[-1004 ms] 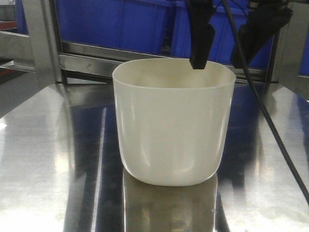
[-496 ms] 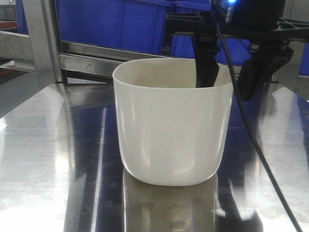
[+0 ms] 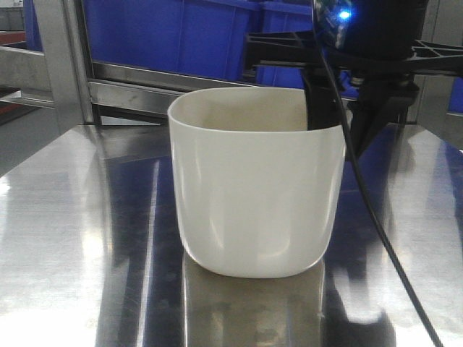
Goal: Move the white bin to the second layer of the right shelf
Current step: 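Lower the right gripper into the white bin and pinch its rim, then lift the white bin with the right gripper off the table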
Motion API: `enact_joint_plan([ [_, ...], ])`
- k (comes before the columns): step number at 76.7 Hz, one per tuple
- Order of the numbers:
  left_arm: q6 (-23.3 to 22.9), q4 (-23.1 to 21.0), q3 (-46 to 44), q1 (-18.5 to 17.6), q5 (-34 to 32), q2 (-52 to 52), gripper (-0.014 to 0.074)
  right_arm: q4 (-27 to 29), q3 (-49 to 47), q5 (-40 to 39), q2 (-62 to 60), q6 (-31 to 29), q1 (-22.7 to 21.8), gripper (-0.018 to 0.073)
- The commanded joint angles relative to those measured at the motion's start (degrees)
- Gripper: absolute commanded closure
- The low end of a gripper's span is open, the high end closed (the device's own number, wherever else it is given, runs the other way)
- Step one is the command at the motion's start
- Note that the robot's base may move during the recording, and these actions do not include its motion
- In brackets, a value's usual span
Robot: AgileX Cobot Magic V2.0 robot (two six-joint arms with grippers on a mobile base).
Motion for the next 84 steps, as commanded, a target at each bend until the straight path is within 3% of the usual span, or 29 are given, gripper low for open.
enact_joint_plan([
  [1, -0.30, 0.00, 2.11, -0.42, -4.91, -0.79, 0.0512, -0.34, -1.33, -1.12, -2.24, 0.17, -0.30, 0.0470],
  [16, -0.30, 0.00, 2.11, -0.42, -4.91, -0.79, 0.0512, -2.56, -1.33, -2.33, -4.54, -1.57, -0.60, 0.0512],
  [32, -0.30, 0.00, 2.11, -0.42, -4.91, -0.79, 0.0512, -3.27, -1.24, -2.45, -9.14, -12.75, -4.70, 0.0512],
  [39, -0.30, 0.00, 2.11, -0.42, -4.91, -0.79, 0.0512, -3.27, -1.11, -1.92, -11.56, -14.98, -7.32, 0.0512],
  [64, -0.30, 0.00, 2.11, -0.42, -4.91, -0.79, 0.0512, 1.53, 10.88, -5.13, -24.81, -23.09, -22.36, 0.0512],
  [76, -0.30, 0.00, 2.11, -0.42, -4.91, -0.79, 0.0512, 3.41, 19.32, -9.17, -33.45, -30.28, -31.67, 0.0512],
  [84, -0.30, 0.00, 2.11, -0.42, -4.91, -0.79, 0.0512, 4.68, 23.79, -11.82, -38.75, -34.94, -35.55, 0.0512],
])
